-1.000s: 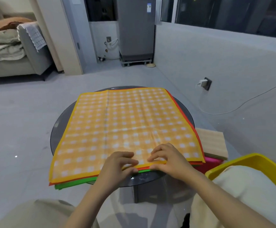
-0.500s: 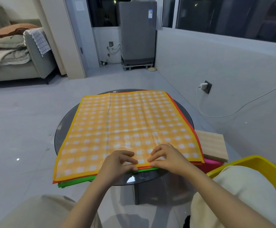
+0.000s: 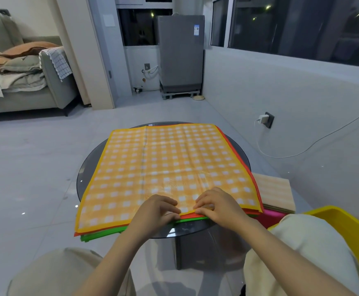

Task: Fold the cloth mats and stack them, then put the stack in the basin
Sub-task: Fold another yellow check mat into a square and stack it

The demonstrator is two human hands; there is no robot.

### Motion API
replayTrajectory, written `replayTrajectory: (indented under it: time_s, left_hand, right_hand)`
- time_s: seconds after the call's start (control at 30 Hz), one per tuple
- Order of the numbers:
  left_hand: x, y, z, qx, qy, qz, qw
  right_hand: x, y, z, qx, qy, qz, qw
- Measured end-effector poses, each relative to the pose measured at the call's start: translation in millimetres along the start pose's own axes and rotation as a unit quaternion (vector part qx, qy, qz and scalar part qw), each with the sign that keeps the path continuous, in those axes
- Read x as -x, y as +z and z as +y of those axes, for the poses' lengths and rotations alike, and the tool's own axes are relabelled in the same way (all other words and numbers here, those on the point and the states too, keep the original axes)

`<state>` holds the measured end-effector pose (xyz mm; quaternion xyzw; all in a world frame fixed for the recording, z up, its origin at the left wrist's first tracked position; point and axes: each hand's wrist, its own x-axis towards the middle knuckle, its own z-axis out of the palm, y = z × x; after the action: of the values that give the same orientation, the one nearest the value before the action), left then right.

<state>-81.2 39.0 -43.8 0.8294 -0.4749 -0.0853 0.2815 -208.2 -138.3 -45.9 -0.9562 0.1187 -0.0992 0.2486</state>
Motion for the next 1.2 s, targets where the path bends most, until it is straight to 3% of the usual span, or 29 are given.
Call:
replayTrajectory:
  time_s: [0.1, 0.37, 0.63, 0.83, 1.1, 1.2]
  left_hand:
    - [1, 0, 1, 0.012, -0.004, 0.002, 1.000]
    - [3, -35, 9, -0.040, -0.048, 0.021, 0.998]
    - [-3, -119, 63, -0.075, -0.011, -0.022, 0.997]
    - [-53, -142, 66, -0.196, 0.024, 0.103, 0.975]
    - [-113, -88, 6, -0.191, 0.043, 0.250, 0.948]
    - [-121, -65, -15, -0.162, 0.011, 0.239, 0.957]
  right_hand:
    - [0, 3, -5, 0.031, -0.020, 0.026, 0.999]
    - [-1, -20, -29, 0.009, 0.033, 0.040, 0.999]
    - [-3, -93, -79, 0.151, 0.001, 0.067, 0.986]
    - [-50, -113, -73, 0.176, -0.020, 0.193, 0.965]
    - [-118, -74, -24, 0.161, -0.025, 0.223, 0.961]
    - [-132, -52, -7, 0.135, -0.012, 0.200, 0.971]
